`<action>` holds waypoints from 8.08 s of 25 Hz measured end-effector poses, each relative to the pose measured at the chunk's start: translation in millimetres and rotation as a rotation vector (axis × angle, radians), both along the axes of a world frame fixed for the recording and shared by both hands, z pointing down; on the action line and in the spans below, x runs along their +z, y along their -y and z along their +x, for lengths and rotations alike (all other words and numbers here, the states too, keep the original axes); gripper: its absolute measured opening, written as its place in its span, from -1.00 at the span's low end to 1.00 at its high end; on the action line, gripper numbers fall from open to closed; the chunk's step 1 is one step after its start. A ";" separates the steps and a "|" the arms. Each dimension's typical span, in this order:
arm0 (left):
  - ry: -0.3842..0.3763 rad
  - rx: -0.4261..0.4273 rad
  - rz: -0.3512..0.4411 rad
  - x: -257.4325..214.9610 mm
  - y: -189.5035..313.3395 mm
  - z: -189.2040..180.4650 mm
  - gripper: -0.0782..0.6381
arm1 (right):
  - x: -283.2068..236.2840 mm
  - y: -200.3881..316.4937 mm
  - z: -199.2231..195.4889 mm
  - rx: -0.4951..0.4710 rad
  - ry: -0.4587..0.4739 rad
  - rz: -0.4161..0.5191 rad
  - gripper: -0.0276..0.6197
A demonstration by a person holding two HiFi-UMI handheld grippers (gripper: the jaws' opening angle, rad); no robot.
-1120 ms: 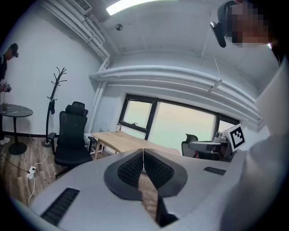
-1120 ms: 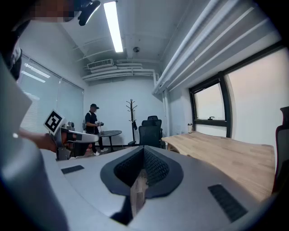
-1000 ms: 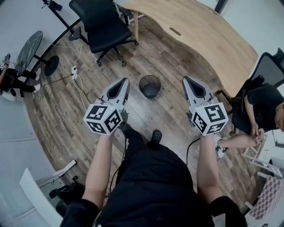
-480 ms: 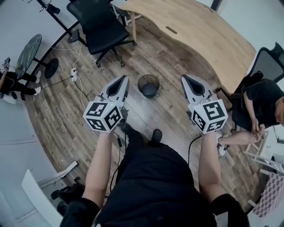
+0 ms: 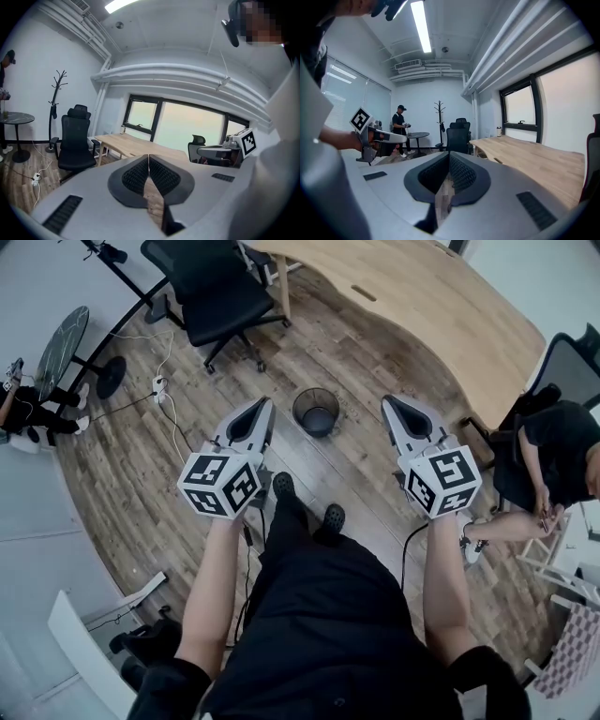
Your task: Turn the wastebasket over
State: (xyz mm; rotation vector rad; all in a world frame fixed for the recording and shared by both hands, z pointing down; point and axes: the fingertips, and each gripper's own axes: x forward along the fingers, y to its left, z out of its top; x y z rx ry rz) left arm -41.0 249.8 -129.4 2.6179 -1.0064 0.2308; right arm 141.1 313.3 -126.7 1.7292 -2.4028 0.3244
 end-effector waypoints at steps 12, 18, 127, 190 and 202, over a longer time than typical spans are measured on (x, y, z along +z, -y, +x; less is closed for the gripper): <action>-0.009 -0.021 -0.074 32.8 27.9 -17.2 -0.73 | 24.9 22.0 -14.1 0.014 0.003 -0.071 -0.81; -0.003 -0.005 -0.112 52.1 60.5 -14.4 -0.73 | 40.8 52.2 -21.5 0.008 0.001 -0.119 -0.81; 0.252 -0.253 -0.875 768.3 198.9 -6.7 -0.34 | 597.4 295.7 -73.7 -0.370 -0.112 -0.735 -0.81; 0.579 -0.105 -0.556 734.5 167.9 -18.3 -0.67 | 629.0 289.8 -84.6 -0.450 -0.147 -0.804 -0.42; 0.557 0.054 -0.533 751.5 121.5 6.6 -0.66 | 694.8 289.5 -122.0 -0.474 -0.144 -0.876 -0.21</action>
